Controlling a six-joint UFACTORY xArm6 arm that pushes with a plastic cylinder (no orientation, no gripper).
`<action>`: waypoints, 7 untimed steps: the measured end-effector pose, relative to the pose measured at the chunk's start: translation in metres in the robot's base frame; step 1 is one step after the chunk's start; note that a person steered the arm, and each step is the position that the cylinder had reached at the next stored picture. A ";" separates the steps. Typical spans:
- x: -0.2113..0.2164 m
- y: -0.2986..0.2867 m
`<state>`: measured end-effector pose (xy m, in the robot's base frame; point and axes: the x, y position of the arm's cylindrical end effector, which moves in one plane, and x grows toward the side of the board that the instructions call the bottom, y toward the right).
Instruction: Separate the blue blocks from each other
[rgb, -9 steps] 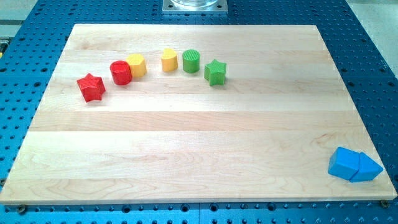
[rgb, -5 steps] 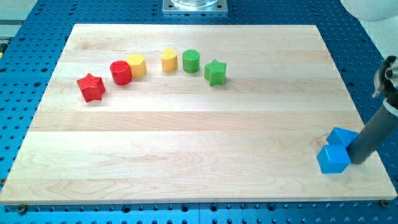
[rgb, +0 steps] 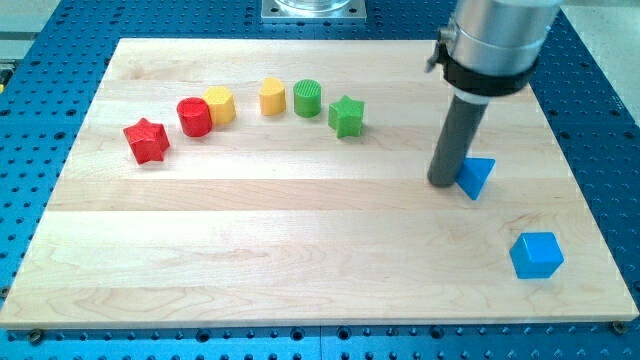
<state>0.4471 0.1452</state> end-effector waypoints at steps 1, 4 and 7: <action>-0.003 0.008; 0.105 -0.025; 0.171 0.020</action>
